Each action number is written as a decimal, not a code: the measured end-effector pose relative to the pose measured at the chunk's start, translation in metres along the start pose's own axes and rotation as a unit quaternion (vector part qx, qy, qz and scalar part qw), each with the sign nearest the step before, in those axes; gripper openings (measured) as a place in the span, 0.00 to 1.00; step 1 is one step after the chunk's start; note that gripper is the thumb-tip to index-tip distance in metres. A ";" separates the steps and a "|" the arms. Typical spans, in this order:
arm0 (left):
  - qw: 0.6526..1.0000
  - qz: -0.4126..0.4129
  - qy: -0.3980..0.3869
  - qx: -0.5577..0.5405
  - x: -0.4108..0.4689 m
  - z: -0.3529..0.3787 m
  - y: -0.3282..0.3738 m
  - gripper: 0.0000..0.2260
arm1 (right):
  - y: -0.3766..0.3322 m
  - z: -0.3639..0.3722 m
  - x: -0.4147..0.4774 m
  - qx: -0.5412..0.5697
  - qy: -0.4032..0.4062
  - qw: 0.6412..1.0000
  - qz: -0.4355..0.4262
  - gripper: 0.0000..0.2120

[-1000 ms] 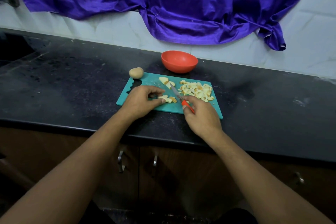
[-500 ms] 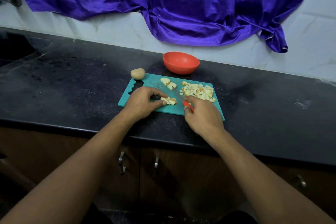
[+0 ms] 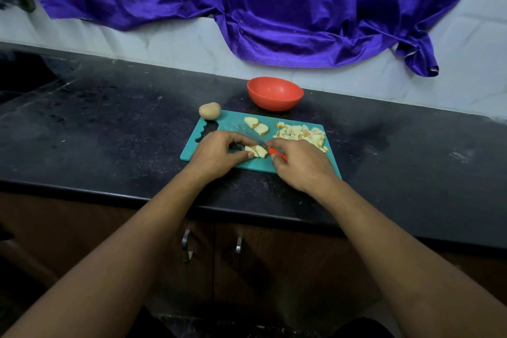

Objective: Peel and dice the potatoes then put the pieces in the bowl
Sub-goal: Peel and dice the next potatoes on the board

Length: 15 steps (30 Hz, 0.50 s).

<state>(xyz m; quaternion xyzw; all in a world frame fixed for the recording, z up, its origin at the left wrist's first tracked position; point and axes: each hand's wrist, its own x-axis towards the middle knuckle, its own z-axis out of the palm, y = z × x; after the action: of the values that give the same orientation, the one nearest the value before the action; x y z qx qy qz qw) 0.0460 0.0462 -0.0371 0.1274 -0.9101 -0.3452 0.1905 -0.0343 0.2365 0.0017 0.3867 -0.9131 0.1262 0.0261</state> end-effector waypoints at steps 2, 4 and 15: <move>1.000 0.003 -0.002 0.004 0.000 0.000 0.001 0.16 | 0.004 0.002 -0.003 0.016 0.021 0.999 0.021 0.20; 1.000 0.010 -0.012 0.009 0.001 0.001 0.001 0.18 | 0.005 0.004 -0.007 0.035 0.036 0.998 0.045 0.20; 0.999 0.020 0.024 0.041 0.008 0.011 0.009 0.08 | -0.022 -0.012 -0.015 0.057 0.008 0.994 0.097 0.18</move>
<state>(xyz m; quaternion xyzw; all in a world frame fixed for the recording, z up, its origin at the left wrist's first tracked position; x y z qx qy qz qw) 0.0330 0.0568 -0.0363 0.1247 -0.9211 -0.3005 0.2137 -0.0084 0.2355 0.0156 0.2958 -0.9375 0.1833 -0.0008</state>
